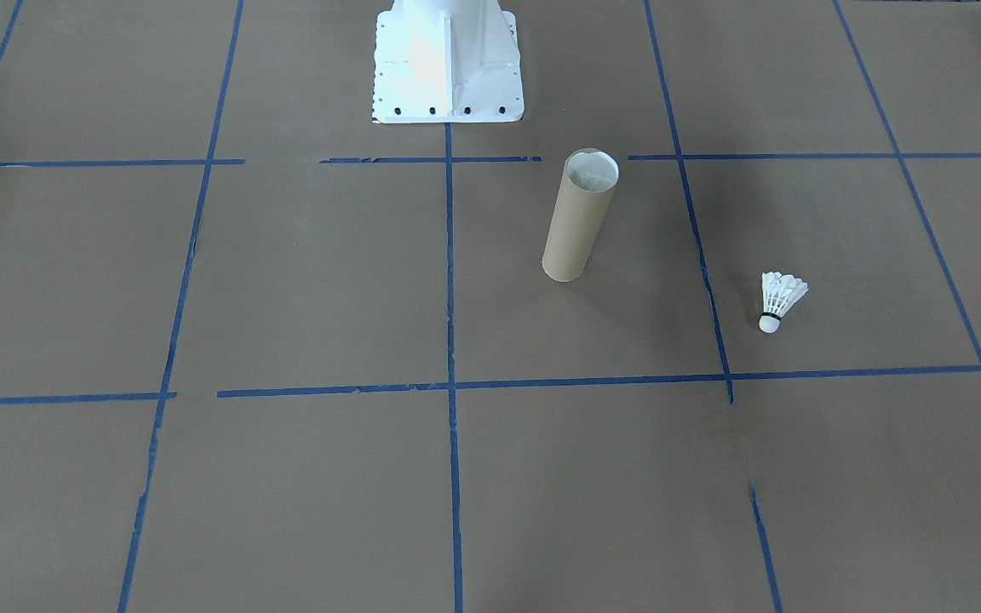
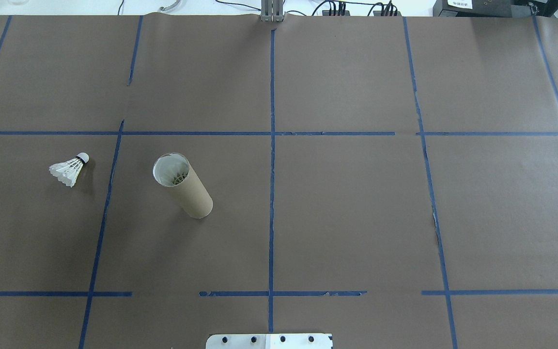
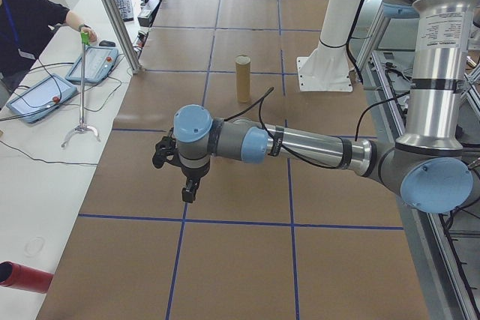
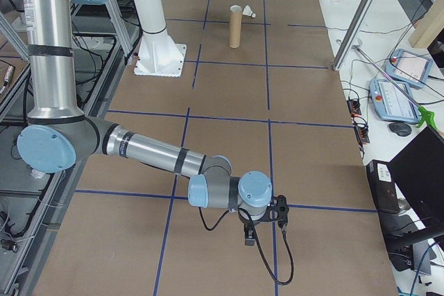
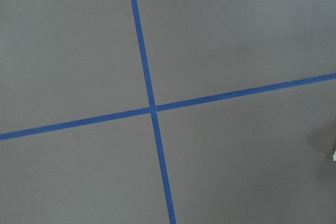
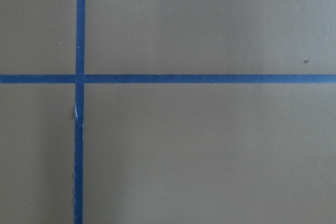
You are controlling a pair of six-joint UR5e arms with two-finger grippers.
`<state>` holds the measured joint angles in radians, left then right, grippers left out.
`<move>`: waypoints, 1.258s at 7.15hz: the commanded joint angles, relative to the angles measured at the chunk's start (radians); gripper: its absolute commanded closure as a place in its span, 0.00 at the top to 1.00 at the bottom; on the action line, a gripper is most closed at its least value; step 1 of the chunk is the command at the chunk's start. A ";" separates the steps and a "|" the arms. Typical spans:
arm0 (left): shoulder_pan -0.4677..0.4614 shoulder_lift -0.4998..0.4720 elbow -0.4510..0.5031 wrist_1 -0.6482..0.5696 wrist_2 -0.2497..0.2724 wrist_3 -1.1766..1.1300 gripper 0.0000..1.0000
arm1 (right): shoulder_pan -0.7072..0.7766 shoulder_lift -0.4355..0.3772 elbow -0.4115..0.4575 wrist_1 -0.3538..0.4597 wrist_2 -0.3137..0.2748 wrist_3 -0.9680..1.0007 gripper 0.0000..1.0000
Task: Collect badminton balls into bucket
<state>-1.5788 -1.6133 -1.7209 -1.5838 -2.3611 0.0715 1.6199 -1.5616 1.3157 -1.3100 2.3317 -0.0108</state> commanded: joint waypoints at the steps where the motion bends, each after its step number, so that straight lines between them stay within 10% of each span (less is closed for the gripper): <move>1: 0.000 -0.074 0.039 -0.014 0.066 -0.016 1.00 | 0.000 0.000 0.000 0.000 0.000 -0.001 1.00; 4: 0.041 0.103 0.041 -0.520 0.053 -0.457 1.00 | 0.000 0.000 -0.001 0.000 0.000 -0.001 1.00; 8: 0.339 0.200 0.067 -1.015 0.066 -1.192 1.00 | 0.000 0.000 0.000 0.000 0.000 -0.001 1.00; 9: 0.403 0.223 0.069 -1.180 0.147 -1.437 1.00 | 0.000 0.000 0.000 0.000 0.000 -0.001 1.00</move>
<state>-1.2489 -1.4214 -1.6552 -2.5811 -2.2749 -1.0972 1.6199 -1.5616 1.3160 -1.3100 2.3317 -0.0122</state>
